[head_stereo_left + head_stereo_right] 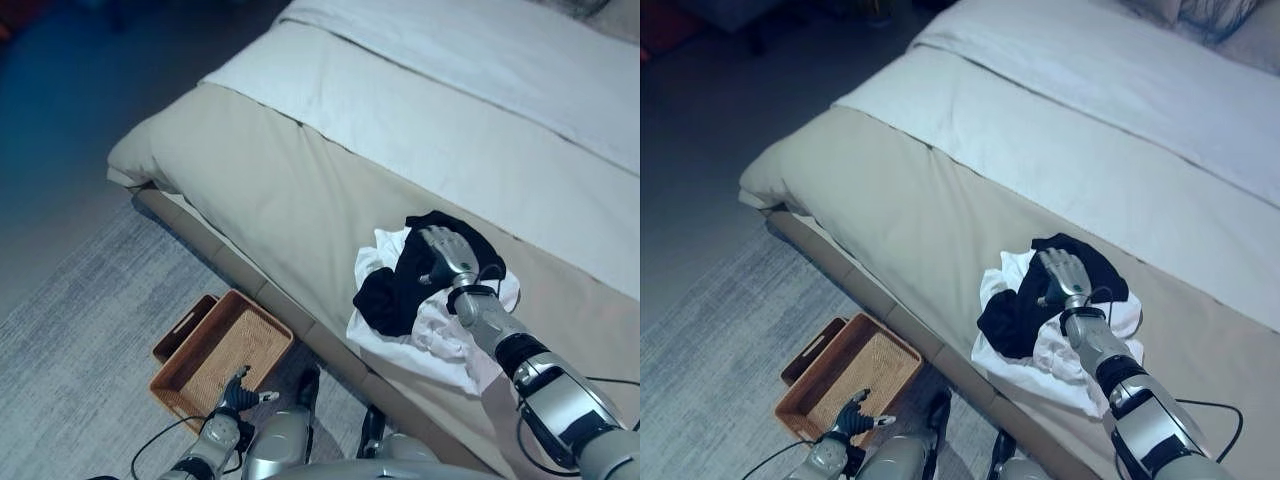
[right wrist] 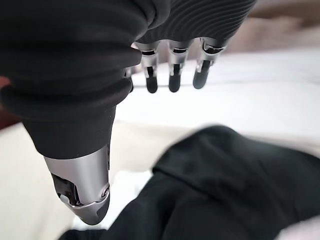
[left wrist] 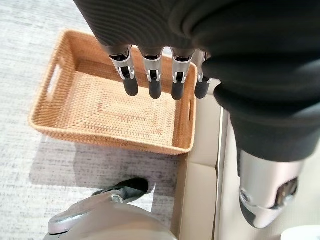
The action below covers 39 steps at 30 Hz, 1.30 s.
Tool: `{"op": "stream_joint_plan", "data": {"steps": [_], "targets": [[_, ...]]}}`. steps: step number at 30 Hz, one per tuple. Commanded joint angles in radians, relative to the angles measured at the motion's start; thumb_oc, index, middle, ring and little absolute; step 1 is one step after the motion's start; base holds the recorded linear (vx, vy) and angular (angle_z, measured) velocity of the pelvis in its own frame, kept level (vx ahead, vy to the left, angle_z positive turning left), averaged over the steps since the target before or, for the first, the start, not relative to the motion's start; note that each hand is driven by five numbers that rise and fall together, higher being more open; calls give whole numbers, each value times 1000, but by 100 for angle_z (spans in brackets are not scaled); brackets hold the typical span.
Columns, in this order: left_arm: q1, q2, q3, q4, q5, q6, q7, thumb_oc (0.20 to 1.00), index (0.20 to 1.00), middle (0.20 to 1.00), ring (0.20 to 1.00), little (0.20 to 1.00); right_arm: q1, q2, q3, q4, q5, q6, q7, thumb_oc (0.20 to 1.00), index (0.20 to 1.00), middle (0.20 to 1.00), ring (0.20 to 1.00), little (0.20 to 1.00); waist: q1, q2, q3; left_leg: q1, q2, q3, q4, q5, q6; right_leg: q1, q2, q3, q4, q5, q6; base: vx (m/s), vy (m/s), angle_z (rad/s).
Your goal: Pick up clothes into the bucket
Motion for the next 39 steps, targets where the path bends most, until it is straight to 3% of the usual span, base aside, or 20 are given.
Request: {"op": "stream_joint_plan", "data": {"steps": [1, 3, 7, 10, 19, 24, 27, 28, 29, 30, 31, 32, 34, 35, 37, 38, 39], "targets": [[-14, -20, -38, -32, -60, -21, 45, 1000, 1000, 1000, 1000, 1000, -95, 21, -65, -26, 266, -54, -93, 1000, 1000, 1000, 1000, 1000, -1, 14, 13, -51, -46, 11, 105, -54, 46, -147, -92, 52, 168, 38, 53, -74, 37, -10], [-26, -21, -56, -48, -76, -23, 55, 1000, 1000, 1000, 1000, 1000, -144, 35, -105, 0, 358, -79, -120, 1000, 1000, 1000, 1000, 1000, 5, 27, 35, -82, -51, 8, 128, -54, 48, -183, -97, 52, 204, 27, 48, -62, 21, 0], [-50, -17, -93, -109, -106, -34, 68, 1000, 1000, 1000, 1000, 1000, -263, -13, -92, 39, 366, -78, -141, 1000, 1000, 1000, 1000, 1000, 22, 52, 80, -172, -62, -15, 184, -54, 45, -271, -117, 44, 287, 2, 36, -67, -4, 4], [-62, -16, -101, -114, -118, -35, 75, 1000, 1000, 1000, 1000, 1000, -312, -35, -71, 74, 353, -67, -145, 1000, 1000, 1000, 1000, 1000, 28, 55, 93, -210, -67, -19, 217, -62, 44, -309, -122, 42, 325, -15, 33, -47, -20, 13], [-126, -10, -125, -107, -179, -30, 105, 1000, 1000, 1000, 1000, 1000, -531, -115, 82, 303, 242, 23, -114, 1000, 1000, 1000, 1000, 1000, 33, 59, 166, -411, -86, -32, 350, -68, 34, -497, -139, 40, 495, -55, 14, -63, -20, 17], [-166, -19, -137, -101, -209, -17, 107, 1000, 1000, 1000, 1000, 1000, -613, -135, 112, 444, 239, 91, -66, 1000, 1000, 1000, 1000, 1000, 29, 58, 206, -449, -88, -32, 371, -62, 30, -534, -138, 32, 527, -65, 5, -47, -23, 10], [-178, -21, -141, -104, -210, -11, 107, 1000, 1000, 1000, 1000, 1000, -620, -140, 107, 470, 245, 99, -54, 1000, 1000, 1000, 1000, 1000, 26, 56, 217, -450, -86, -34, 369, -58, 28, -536, -137, 30, 523, -64, 4, -12, -7, 3], [-183, -21, -138, -99, -211, -6, 108, 1000, 1000, 1000, 1000, 1000, -626, -144, 108, 478, 245, 104, -41, 934, 934, 934, 934, 934, 24, 53, 218, -449, -83, -35, 363, -55, 27, -541, -135, 28, 523, -66, 2, 0, 0, 0], [-187, -20, -137, -96, -212, -4, 108, 1000, 1000, 1000, 1000, 1000, -630, -150, 103, 486, 256, 106, -32, 711, 711, 711, 711, 711, 20, 50, 218, -449, -82, -35, 361, -53, 27, -541, -134, 29, 518, -64, 2, 0, 0, 0], [-191, -18, -130, -88, -210, 3, 106, 1000, 1000, 1000, 1000, 1000, -638, -169, 108, 500, 259, 112, -8, 633, 633, 633, 633, 633, 14, 42, 218, -446, -78, -34, 355, -50, 25, -542, -130, 29, 513, -63, 1, 0, 0, 0], [-191, -18, -130, -88, -210, 3, 106, 1000, 1000, 1000, 1000, 1000, -638, -169, 109, 500, 259, 111, -8, 633, 633, 633, 633, 633, 13, 43, 218, -446, -78, -34, 355, -50, 25, -542, -130, 29, 513, -62, 1, -33, -21, 1], [-192, -15, -121, -90, -214, 6, 102, 1000, 1000, 1000, 1000, 1000, -638, -199, 101, 500, 278, 110, 9, 727, 727, 727, 727, 727, 7, 32, 218, -439, -74, -33, 348, -47, 23, -535, -126, 31, 503, -59, 0, 0, 0, 0], [-192, -13, -121, -91, -213, 6, 99, 1000, 1000, 1000, 1000, 1000, -640, -211, 108, 498, 278, 109, 16, 658, 658, 658, 658, 658, 4, 29, 218, -438, -72, -31, 345, -46, 22, -534, -125, 30, 499, -57, 0, 0, 0, 0], [-193, -9, -119, -88, -208, 7, 95, 1000, 1000, 1000, 1000, 1000, -648, -232, 110, 498, 284, 106, 28, 674, 674, 674, 674, 674, 0, 23, 218, -435, -69, -30, 342, -45, 20, -531, -123, 31, 493, -54, 0, -33, -4, -1], [-190, -4, -110, -84, -212, 9, 89, 1000, 1000, 1000, 1000, 1000, -664, -268, 111, 486, 304, 99, 31, 1000, 1000, 1000, 1000, 1000, -11, 10, 218, -422, -61, -22, 328, -41, 19, -526, -113, 41, 475, -44, 0, -46, 6, -6], [-188, -2, -108, -81, -215, 11, 85, 1000, 1000, 1000, 1000, 1000, -671, -281, 120, 481, 302, 97, 36, 931, 931, 931, 931, 931, -13, 5, 218, -420, -59, -18, 325, -40, 19, -524, -109, 46, 468, -41, 0, -36, 11, -15], [-188, -2, -108, -81, -215, 11, 85, 1000, 1000, 1000, 1000, 1000, -671, -281, 120, 481, 302, 97, 36, 912, 912, 912, 912, 912, -13, 5, 218, -419, -58, -18, 325, -40, 19, -524, -109, 46, 467, -40, 0, -26, 9, -17]]}}
